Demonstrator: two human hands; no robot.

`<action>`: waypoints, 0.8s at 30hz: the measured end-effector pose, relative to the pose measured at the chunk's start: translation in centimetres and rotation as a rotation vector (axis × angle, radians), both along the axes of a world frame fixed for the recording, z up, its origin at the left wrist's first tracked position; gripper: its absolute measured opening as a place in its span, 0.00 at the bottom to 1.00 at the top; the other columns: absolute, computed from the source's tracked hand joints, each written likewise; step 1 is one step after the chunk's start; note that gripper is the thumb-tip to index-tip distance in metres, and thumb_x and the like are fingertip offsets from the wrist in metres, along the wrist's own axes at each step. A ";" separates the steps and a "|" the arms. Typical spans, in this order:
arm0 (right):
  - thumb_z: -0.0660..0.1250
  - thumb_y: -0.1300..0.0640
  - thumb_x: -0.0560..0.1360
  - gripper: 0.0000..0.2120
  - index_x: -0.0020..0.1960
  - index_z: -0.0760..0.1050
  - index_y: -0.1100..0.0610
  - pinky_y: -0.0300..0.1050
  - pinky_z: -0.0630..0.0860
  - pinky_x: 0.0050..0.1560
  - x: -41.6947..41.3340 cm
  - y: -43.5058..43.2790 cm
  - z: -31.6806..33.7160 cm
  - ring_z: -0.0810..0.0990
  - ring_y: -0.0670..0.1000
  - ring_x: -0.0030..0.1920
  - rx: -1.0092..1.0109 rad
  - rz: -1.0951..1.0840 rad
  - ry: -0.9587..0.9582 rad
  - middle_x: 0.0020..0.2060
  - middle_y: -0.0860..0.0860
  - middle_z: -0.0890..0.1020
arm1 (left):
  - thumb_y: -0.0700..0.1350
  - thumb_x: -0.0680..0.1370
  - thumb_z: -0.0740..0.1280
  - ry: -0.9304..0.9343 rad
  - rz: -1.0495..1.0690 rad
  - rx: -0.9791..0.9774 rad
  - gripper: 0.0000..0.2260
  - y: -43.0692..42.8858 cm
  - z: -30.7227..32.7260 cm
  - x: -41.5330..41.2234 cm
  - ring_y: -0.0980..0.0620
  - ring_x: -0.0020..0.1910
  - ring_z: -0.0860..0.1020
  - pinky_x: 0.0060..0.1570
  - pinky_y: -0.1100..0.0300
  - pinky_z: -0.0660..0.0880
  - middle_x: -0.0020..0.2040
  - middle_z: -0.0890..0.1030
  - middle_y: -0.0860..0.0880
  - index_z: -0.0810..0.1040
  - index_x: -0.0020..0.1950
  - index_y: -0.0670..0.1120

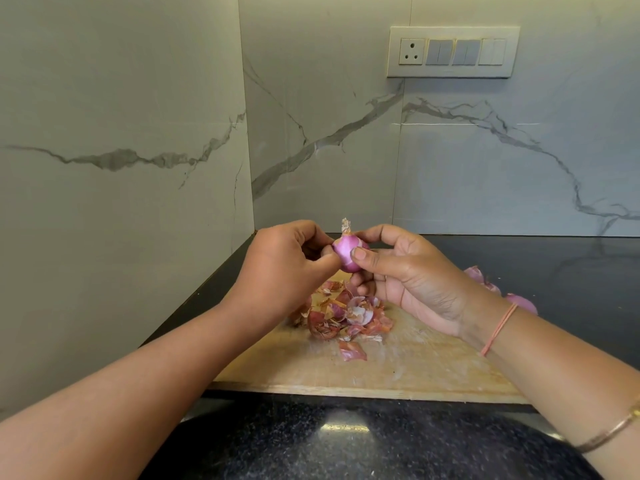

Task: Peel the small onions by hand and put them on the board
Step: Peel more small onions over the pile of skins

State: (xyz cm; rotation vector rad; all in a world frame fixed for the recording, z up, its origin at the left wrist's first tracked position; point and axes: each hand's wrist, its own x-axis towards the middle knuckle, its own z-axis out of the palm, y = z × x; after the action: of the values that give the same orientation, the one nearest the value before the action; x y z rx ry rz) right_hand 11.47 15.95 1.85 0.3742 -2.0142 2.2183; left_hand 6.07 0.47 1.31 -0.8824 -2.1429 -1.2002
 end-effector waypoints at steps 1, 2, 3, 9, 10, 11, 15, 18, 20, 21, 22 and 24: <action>0.70 0.61 0.65 0.19 0.54 0.73 0.63 0.40 0.77 0.33 0.0 0.0 0.0 0.77 0.49 0.32 -0.002 0.004 -0.004 0.34 0.55 0.81 | 0.45 0.73 0.70 0.005 0.004 -0.003 0.05 0.0 0.0 0.0 0.56 0.28 0.76 0.26 0.65 0.71 0.30 0.78 0.54 0.80 0.38 0.48; 0.69 0.61 0.65 0.19 0.55 0.73 0.63 0.40 0.77 0.32 0.0 0.0 0.0 0.77 0.49 0.32 -0.006 0.010 -0.009 0.34 0.55 0.80 | 0.44 0.73 0.70 0.009 0.006 -0.003 0.05 0.0 0.1 -0.1 0.58 0.28 0.75 0.24 0.68 0.70 0.29 0.78 0.55 0.79 0.37 0.48; 0.69 0.61 0.66 0.19 0.55 0.73 0.63 0.39 0.77 0.32 0.0 0.1 0.0 0.77 0.49 0.31 -0.011 0.016 -0.014 0.34 0.55 0.80 | 0.43 0.73 0.70 0.008 0.007 -0.001 0.06 -0.1 0.1 -0.1 0.59 0.27 0.73 0.24 0.70 0.68 0.28 0.77 0.56 0.79 0.36 0.49; 0.64 0.59 0.70 0.15 0.56 0.74 0.63 0.39 0.75 0.30 0.0 0.6 0.5 0.76 0.49 0.31 -0.047 0.086 -0.048 0.40 0.59 0.80 | 0.41 0.73 0.70 -0.095 -0.057 0.066 0.08 -0.2 0.3 -0.2 0.62 0.26 0.72 0.26 0.72 0.67 0.26 0.77 0.61 0.79 0.34 0.49; 0.63 0.59 0.72 0.14 0.55 0.74 0.63 0.40 0.77 0.31 0.0 0.6 0.5 0.77 0.50 0.32 -0.063 0.086 -0.050 0.40 0.59 0.80 | 0.41 0.73 0.70 -0.098 -0.061 0.069 0.08 -0.1 0.3 -0.1 0.62 0.26 0.73 0.26 0.71 0.68 0.26 0.77 0.59 0.79 0.34 0.50; 0.62 0.61 0.74 0.12 0.55 0.74 0.63 0.40 0.78 0.32 -0.1 0.7 0.4 0.79 0.51 0.32 -0.080 0.073 -0.048 0.40 0.59 0.81 | 0.41 0.73 0.70 -0.101 -0.062 0.070 0.08 -0.1 0.2 -0.1 0.61 0.27 0.73 0.26 0.69 0.69 0.26 0.78 0.58 0.79 0.34 0.50; 0.64 0.61 0.75 0.09 0.54 0.75 0.61 0.41 0.79 0.33 -0.5 0.6 0.2 0.79 0.51 0.33 -0.105 0.001 -0.030 0.43 0.61 0.80 | 0.42 0.73 0.70 -0.119 -0.053 0.064 0.07 0.0 0.2 -0.2 0.56 0.28 0.76 0.29 0.61 0.74 0.29 0.79 0.54 0.79 0.35 0.49; 0.71 0.61 0.66 0.18 0.55 0.75 0.60 0.40 0.77 0.34 -0.4 0.4 0.1 0.76 0.50 0.34 -0.016 -0.048 0.009 0.47 0.60 0.79 | 0.43 0.73 0.70 -0.141 -0.067 0.056 0.06 0.1 0.2 -0.1 0.50 0.33 0.79 0.34 0.56 0.76 0.31 0.81 0.52 0.80 0.36 0.47; 0.73 0.64 0.66 0.19 0.56 0.75 0.59 0.41 0.75 0.34 -0.5 0.4 -0.1 0.74 0.49 0.34 0.055 -0.109 0.033 0.48 0.60 0.79 | 0.43 0.73 0.70 -0.148 -0.073 0.045 0.05 0.1 0.2 -0.1 0.49 0.34 0.79 0.35 0.55 0.76 0.32 0.81 0.51 0.81 0.36 0.46; 0.73 0.65 0.67 0.18 0.56 0.75 0.59 0.41 0.74 0.34 -0.5 0.4 -0.2 0.74 0.49 0.34 0.082 -0.136 0.037 0.48 0.61 0.79 | 0.43 0.73 0.70 -0.150 -0.072 0.037 0.06 0.1 0.2 -0.1 0.49 0.34 0.79 0.35 0.55 0.76 0.32 0.81 0.51 0.80 0.36 0.47; 0.73 0.65 0.68 0.17 0.56 0.74 0.59 0.41 0.74 0.34 -0.5 0.4 -0.2 0.74 0.49 0.33 0.094 -0.157 0.033 0.47 0.61 0.79 | 0.43 0.73 0.70 -0.150 -0.067 0.031 0.06 0.1 0.2 -0.1 0.49 0.33 0.79 0.34 0.56 0.76 0.31 0.81 0.51 0.80 0.36 0.48; 0.73 0.65 0.69 0.17 0.56 0.72 0.60 0.42 0.73 0.33 -0.5 0.4 -0.1 0.73 0.51 0.32 0.077 -0.167 0.007 0.44 0.62 0.79 | 0.44 0.73 0.70 -0.140 -0.041 0.026 0.06 0.1 0.1 -0.3 0.52 0.29 0.77 0.30 0.60 0.75 0.30 0.80 0.52 0.80 0.36 0.49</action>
State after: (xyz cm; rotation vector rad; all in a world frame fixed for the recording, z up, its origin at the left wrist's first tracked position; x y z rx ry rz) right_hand 10.97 16.33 1.74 0.2123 -2.0498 2.0428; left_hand 5.78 0.53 1.45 -0.8583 -2.2231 -1.3434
